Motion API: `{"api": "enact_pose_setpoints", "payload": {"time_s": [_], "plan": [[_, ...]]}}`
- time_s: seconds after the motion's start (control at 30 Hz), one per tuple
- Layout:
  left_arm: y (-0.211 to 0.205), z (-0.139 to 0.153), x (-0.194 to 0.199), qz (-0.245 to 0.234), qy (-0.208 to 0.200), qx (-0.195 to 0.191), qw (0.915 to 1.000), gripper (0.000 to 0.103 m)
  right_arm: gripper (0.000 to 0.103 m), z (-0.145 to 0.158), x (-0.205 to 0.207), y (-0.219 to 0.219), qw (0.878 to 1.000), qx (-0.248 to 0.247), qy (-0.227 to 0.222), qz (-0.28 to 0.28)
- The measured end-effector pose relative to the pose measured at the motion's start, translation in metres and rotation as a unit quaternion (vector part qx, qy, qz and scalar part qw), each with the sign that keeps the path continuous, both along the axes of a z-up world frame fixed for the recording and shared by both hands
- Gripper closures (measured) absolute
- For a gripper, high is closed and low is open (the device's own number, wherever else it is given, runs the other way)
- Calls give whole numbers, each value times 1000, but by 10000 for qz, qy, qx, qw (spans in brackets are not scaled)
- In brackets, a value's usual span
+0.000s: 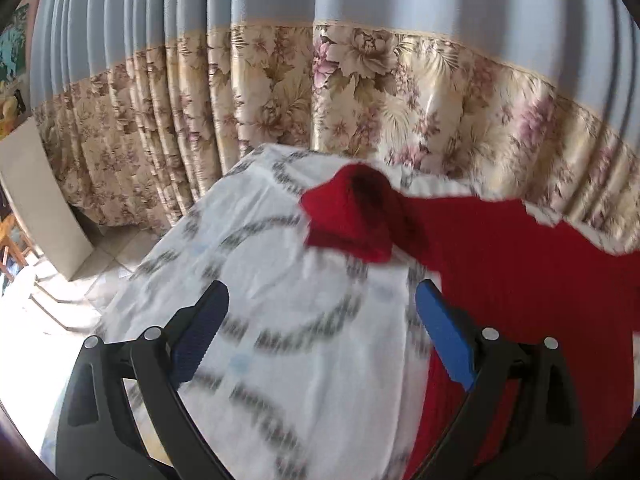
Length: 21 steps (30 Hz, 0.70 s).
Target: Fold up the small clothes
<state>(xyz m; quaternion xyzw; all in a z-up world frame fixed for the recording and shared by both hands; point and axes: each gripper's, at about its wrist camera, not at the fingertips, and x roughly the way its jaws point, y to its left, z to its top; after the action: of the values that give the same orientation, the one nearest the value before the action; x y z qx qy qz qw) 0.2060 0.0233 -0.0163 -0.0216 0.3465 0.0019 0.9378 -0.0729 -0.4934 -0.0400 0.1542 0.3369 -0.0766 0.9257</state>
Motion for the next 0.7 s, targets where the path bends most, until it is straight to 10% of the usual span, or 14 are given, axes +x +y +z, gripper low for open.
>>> {"api": "enact_pose_setpoints", "payload": {"time_s": [0.3, 0.37, 0.43, 0.7], "plan": [[-28, -45, 96, 231, 491, 440, 9976, 11, 34, 5, 38, 0, 9999, -16, -55, 123], [-25, -56, 109, 295, 695, 565, 9955, 33, 34, 5, 42, 1, 9999, -30, -44, 154], [-14, -60, 117, 389, 831, 489, 9946, 90, 34, 5, 44, 3, 9998, -27, -47, 179], [81, 2, 108, 1432, -39, 627, 9877, 95, 34, 6, 44, 0, 9999, 5, -86, 129]]}}
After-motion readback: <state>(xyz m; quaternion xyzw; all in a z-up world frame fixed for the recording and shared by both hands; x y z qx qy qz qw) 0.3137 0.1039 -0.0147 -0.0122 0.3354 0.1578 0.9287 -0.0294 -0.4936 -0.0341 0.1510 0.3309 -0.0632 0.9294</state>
